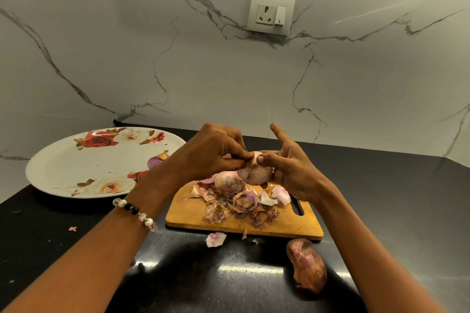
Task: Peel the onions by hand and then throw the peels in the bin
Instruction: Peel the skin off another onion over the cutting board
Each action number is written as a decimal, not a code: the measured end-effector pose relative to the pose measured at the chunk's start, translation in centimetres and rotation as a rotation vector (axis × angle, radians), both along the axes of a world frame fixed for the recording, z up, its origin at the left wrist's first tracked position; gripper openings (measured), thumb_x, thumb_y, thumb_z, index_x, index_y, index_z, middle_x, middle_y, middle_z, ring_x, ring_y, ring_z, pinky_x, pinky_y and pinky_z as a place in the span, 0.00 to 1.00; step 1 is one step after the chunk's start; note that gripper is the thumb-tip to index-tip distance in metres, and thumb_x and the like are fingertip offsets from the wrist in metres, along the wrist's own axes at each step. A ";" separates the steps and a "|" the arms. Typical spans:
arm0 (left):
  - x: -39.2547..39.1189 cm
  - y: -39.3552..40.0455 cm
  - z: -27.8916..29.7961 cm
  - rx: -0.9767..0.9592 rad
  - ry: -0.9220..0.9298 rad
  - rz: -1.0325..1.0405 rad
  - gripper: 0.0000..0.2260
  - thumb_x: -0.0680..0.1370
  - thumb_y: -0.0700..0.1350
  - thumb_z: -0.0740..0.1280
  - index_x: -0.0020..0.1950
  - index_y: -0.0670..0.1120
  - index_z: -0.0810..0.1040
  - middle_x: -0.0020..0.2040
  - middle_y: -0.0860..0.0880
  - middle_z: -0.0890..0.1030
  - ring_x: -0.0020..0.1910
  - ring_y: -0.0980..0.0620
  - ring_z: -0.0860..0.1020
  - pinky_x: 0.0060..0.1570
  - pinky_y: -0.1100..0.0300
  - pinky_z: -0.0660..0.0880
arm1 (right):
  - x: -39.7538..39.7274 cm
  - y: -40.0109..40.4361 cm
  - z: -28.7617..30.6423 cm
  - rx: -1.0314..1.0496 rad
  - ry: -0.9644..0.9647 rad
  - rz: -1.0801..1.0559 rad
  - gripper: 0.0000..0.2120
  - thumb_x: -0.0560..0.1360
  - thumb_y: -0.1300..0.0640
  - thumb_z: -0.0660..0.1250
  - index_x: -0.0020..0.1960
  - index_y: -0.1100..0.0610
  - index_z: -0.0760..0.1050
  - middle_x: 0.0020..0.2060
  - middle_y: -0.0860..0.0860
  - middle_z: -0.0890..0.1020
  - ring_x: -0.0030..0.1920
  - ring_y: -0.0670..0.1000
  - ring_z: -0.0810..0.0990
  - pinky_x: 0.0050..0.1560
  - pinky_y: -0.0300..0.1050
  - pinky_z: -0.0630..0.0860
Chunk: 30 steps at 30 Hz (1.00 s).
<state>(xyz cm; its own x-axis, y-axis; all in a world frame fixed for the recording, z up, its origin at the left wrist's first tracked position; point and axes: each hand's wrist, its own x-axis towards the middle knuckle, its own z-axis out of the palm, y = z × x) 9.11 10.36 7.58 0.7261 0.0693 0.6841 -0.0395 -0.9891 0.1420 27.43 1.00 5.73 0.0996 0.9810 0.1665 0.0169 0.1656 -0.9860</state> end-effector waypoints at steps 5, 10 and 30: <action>0.0 0.1 -0.2 -0.030 -0.035 0.004 0.11 0.70 0.46 0.71 0.46 0.40 0.85 0.40 0.45 0.84 0.36 0.52 0.81 0.37 0.54 0.82 | -0.1 0.1 -0.1 0.000 0.019 -0.015 0.50 0.68 0.66 0.68 0.80 0.50 0.41 0.41 0.56 0.85 0.47 0.56 0.85 0.49 0.58 0.81; 0.2 0.1 -0.6 -0.041 -0.054 0.008 0.10 0.70 0.44 0.71 0.47 0.40 0.85 0.40 0.45 0.84 0.36 0.53 0.81 0.39 0.49 0.82 | 0.1 0.1 -0.2 -0.004 0.069 -0.022 0.51 0.66 0.65 0.68 0.80 0.50 0.42 0.43 0.58 0.85 0.48 0.57 0.85 0.51 0.58 0.80; 0.6 0.4 -1.0 -0.064 -0.053 0.010 0.09 0.69 0.38 0.75 0.48 0.39 0.84 0.42 0.45 0.83 0.38 0.56 0.79 0.42 0.73 0.75 | 0.2 0.2 -0.3 -0.003 0.067 -0.041 0.49 0.67 0.64 0.68 0.80 0.51 0.44 0.41 0.57 0.86 0.48 0.57 0.85 0.49 0.57 0.81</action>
<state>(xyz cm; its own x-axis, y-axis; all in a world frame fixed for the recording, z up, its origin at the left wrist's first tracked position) 9.69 10.77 6.58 0.6880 0.1211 0.7155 -0.0391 -0.9783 0.2032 27.67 1.21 5.42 0.1504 0.9764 0.1549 -0.0427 0.1629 -0.9857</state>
